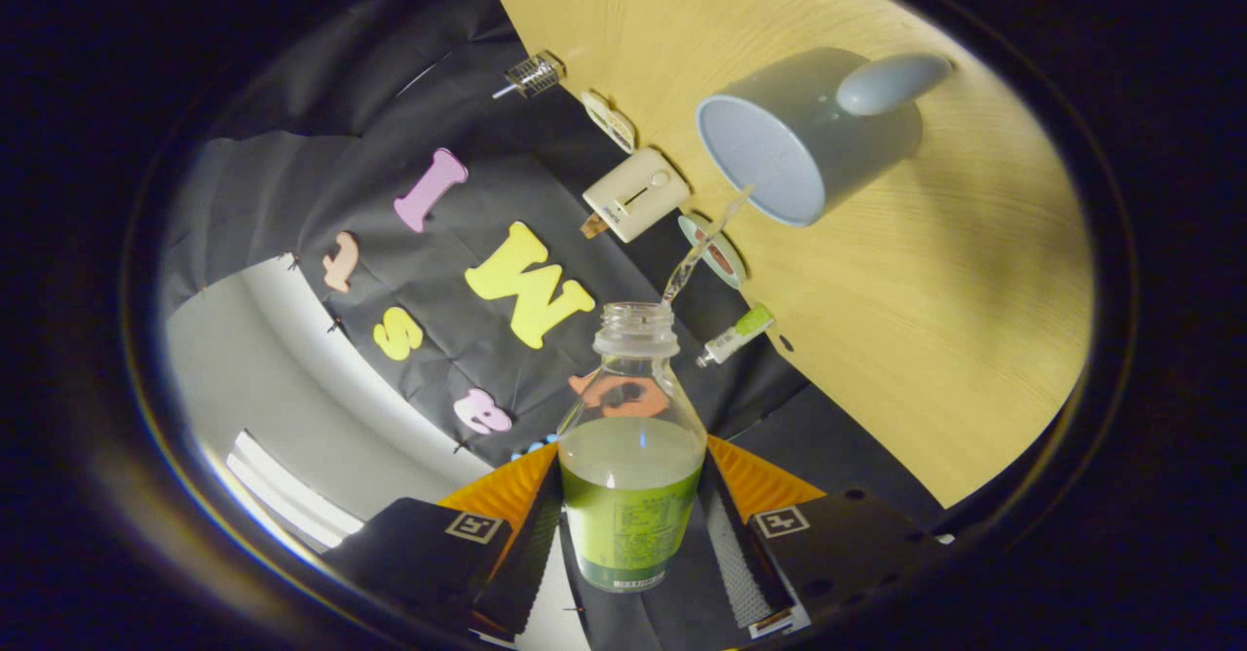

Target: Take the bottle from table, then pour the juice into the cup, finally place the bottle on the coaster

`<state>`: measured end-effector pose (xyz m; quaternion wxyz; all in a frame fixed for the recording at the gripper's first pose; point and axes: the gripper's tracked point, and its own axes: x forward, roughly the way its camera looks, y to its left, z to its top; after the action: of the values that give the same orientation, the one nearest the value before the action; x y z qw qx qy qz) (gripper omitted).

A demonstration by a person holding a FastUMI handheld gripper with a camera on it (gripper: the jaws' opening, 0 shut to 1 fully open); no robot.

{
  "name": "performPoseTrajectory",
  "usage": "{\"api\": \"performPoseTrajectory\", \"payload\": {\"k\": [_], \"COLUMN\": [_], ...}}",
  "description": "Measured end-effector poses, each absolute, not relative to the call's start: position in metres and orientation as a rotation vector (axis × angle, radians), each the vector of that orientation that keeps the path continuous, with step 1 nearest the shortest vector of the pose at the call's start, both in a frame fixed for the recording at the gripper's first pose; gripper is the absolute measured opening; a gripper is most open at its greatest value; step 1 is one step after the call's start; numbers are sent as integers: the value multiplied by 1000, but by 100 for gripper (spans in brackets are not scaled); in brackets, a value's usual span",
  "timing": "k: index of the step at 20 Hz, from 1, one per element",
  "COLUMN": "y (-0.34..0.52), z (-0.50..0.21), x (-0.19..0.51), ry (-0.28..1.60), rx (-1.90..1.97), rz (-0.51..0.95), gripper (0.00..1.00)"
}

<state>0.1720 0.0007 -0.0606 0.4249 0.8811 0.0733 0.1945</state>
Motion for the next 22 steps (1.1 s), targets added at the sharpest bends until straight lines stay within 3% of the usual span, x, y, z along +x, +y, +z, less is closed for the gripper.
{"api": "performPoseTrajectory", "payload": {"k": [22], "y": [-42], "z": [-33], "x": [170], "ry": [67], "rx": [2246], "rz": [582], "gripper": [78]}}
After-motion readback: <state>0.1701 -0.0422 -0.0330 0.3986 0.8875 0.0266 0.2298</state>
